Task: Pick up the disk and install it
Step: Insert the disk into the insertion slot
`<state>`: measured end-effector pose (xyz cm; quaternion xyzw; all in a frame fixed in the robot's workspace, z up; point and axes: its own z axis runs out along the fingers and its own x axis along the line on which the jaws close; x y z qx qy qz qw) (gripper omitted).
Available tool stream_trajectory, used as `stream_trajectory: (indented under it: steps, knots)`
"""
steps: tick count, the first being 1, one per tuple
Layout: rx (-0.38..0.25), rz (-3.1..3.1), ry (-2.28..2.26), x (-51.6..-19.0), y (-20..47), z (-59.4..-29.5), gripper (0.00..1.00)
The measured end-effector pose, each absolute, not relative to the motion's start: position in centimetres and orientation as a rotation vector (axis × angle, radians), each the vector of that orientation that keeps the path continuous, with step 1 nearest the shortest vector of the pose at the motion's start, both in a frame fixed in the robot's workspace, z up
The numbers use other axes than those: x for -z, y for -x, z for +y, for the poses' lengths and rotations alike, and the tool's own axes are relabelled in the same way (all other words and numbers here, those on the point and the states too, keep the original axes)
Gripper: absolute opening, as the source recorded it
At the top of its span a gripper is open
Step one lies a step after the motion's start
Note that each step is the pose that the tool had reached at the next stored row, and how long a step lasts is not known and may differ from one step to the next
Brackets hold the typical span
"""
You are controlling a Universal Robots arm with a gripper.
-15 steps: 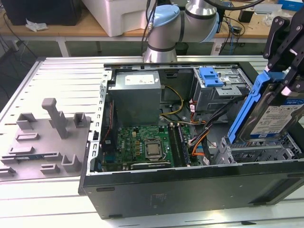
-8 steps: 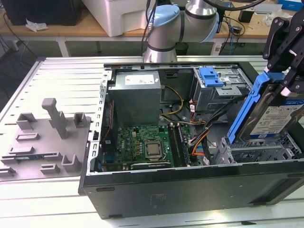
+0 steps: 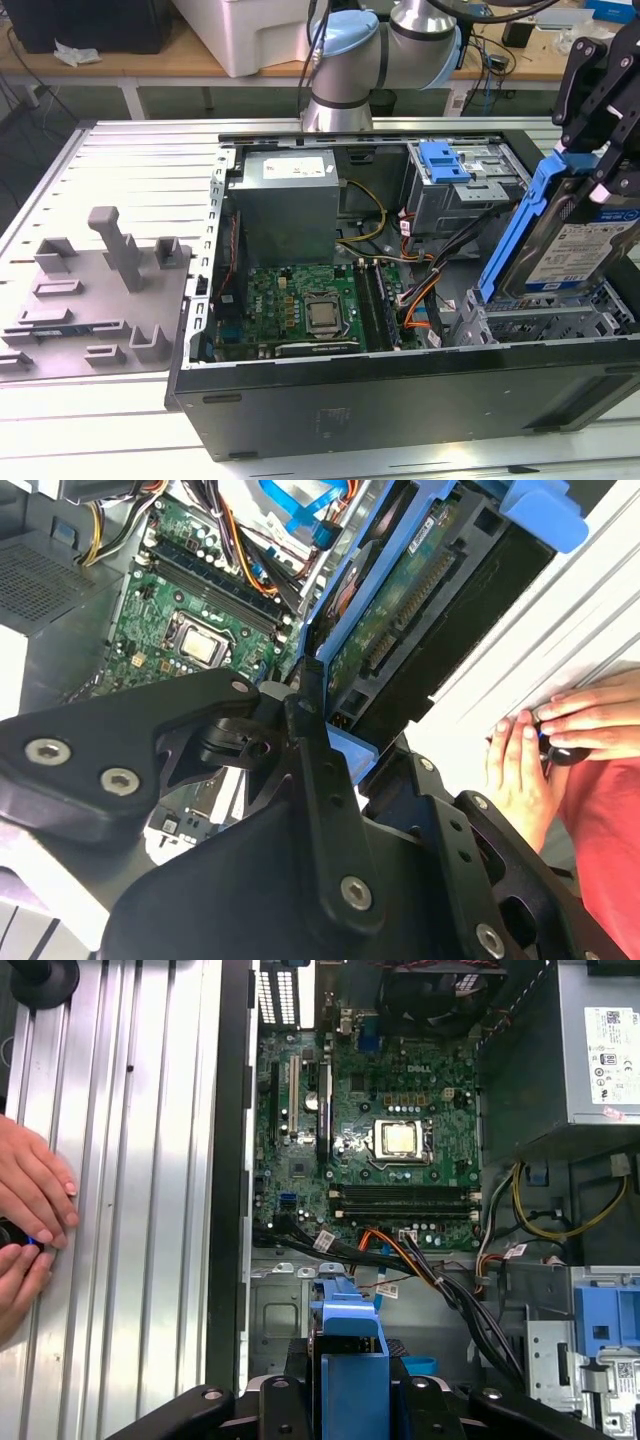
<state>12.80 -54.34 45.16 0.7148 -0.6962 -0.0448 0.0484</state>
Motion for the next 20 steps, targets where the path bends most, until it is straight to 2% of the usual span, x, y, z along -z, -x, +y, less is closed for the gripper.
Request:
stream_trajectory:
  steps: [20]
  knots:
    - [0.136, -2.122, -2.179, -44.53, -12.86, -54.34, 0.37]
